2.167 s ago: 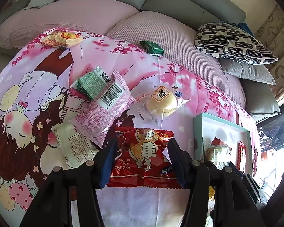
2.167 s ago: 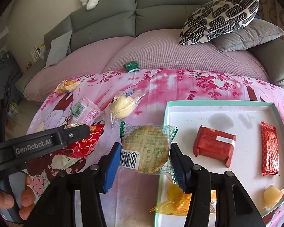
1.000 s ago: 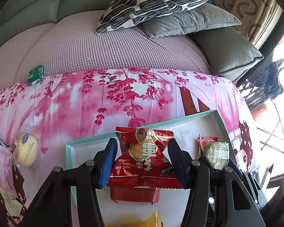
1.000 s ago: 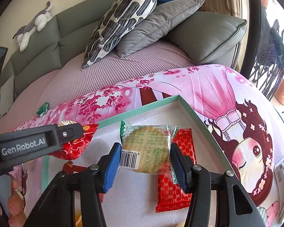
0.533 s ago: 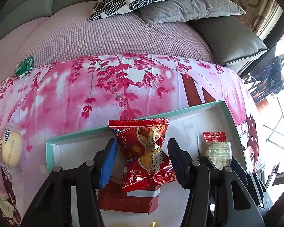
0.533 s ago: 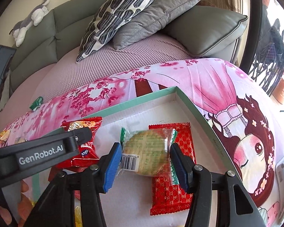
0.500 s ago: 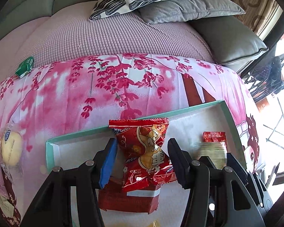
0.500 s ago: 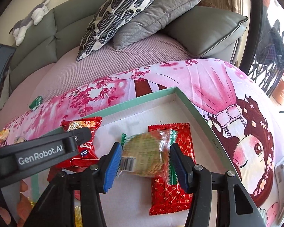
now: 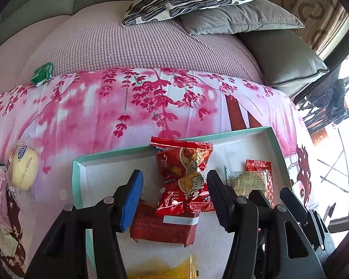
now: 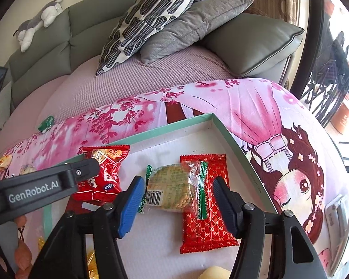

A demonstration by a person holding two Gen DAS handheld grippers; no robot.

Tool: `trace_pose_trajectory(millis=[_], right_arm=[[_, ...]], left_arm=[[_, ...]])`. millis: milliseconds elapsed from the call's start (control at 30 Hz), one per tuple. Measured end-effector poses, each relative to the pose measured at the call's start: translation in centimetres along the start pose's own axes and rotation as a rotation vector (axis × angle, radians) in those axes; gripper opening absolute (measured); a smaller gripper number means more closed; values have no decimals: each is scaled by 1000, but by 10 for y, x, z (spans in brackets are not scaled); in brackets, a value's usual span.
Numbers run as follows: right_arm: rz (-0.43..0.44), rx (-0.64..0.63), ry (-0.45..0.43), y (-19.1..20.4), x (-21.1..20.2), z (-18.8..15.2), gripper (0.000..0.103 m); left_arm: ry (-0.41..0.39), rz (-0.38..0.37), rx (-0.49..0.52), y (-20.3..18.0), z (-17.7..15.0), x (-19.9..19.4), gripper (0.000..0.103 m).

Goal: Organize snacks
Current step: 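Lower both snacks into the tray and open both tools, then withdraw both tools from the tray back over the bedspread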

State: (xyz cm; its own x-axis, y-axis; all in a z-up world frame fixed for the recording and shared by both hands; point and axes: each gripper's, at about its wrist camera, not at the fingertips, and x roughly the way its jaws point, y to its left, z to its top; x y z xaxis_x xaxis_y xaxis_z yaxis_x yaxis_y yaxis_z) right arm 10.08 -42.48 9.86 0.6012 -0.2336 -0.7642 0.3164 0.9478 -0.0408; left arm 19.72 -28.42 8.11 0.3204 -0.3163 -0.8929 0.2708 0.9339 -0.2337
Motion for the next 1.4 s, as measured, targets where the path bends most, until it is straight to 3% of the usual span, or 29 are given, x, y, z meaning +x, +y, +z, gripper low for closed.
trace_pose_trajectory(millis=[400, 800, 833, 933, 1033, 1133, 1400], right_arm=[[-8, -23, -7, 7, -35, -11, 65], [-2, -32, 15, 9, -29, -16, 65], [-2, -30, 19, 8, -27, -16, 65], [-4, -25, 26, 6, -23, -17, 65], [-11, -14, 17, 3, -21, -17, 78], [0, -20, -4, 3, -20, -18, 103], [19, -42, -5, 10, -18, -18, 103]], left_arm=[[-50, 42, -84, 30, -24, -35, 60], [-41, 64, -106, 40, -33, -37, 60], [-41, 66, -109, 40, -33, -36, 61], [-44, 75, -112, 42, -34, -33, 76], [-58, 101, -117, 44, -34, -31, 85], [-89, 149, -121, 48, -35, -30, 95], [-107, 194, -124, 56, -37, -27, 101]])
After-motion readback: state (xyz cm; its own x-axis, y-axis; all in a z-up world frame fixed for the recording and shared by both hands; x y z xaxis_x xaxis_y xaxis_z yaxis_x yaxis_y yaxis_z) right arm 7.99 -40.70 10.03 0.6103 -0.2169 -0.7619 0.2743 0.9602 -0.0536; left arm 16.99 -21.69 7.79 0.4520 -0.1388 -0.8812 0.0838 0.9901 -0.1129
